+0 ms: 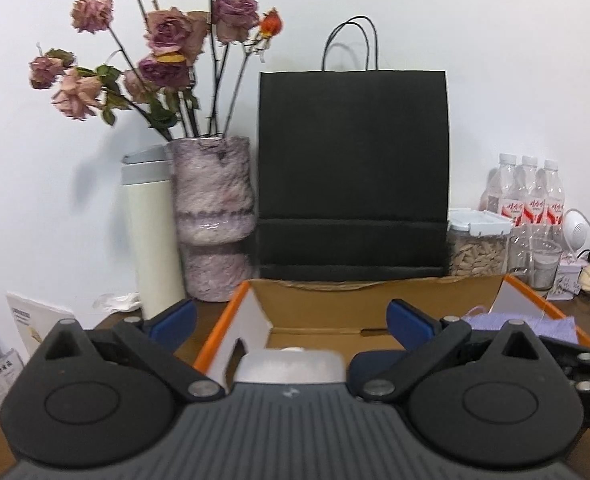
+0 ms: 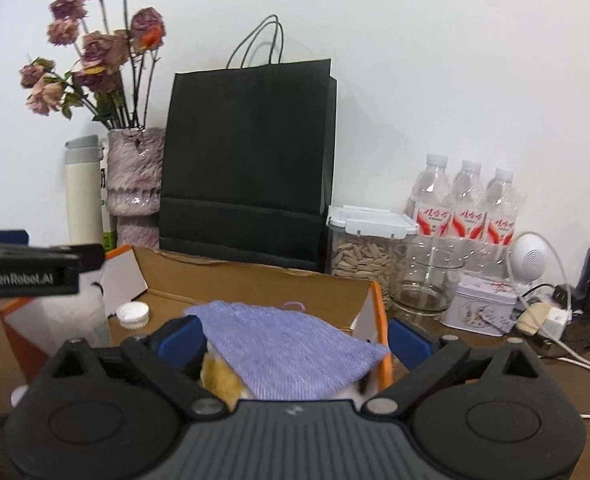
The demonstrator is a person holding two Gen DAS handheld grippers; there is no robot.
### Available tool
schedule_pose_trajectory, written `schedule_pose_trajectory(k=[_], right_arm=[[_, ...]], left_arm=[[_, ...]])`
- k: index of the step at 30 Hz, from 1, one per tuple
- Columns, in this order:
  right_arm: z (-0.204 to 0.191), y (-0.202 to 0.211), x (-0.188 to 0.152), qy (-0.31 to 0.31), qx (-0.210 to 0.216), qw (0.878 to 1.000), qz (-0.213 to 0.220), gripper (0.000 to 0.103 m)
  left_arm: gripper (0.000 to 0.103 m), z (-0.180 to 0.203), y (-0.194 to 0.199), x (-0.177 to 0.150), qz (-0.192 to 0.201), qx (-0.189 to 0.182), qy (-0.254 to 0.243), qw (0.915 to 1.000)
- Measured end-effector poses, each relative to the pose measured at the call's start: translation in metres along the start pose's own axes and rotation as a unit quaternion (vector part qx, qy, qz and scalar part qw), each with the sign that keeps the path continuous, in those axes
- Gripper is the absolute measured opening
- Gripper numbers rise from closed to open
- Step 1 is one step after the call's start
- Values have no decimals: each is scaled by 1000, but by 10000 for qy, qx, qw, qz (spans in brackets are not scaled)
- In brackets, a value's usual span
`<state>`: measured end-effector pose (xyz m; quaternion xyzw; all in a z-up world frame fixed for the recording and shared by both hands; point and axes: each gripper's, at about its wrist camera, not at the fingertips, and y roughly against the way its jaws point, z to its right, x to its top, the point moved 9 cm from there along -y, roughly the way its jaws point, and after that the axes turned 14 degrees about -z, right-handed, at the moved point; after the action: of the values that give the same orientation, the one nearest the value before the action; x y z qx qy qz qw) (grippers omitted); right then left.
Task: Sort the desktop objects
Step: 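Carry the lavender bag and white cap into the cardboard box and open both grippers, then grasp the crumpled white tissue with the right gripper while the left grasps the black cable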
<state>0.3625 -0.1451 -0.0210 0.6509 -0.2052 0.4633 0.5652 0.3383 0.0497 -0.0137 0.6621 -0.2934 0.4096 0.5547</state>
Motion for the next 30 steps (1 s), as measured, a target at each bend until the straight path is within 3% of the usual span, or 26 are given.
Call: schedule_pose_trajectory(k=[6, 17, 30], right_arm=[[0, 26, -24, 80, -58, 9999, -28, 99], [-8, 45, -71, 182, -66, 9986, -497, 99], [-14, 52, -103, 188, -125, 9950, -976, 99]], left_arm=[[103, -23, 22, -15, -46, 105, 51, 9999], [103, -57, 41, -52, -440, 317, 26, 9985], [103, -58, 42, -93, -1188, 170, -322, 9923]])
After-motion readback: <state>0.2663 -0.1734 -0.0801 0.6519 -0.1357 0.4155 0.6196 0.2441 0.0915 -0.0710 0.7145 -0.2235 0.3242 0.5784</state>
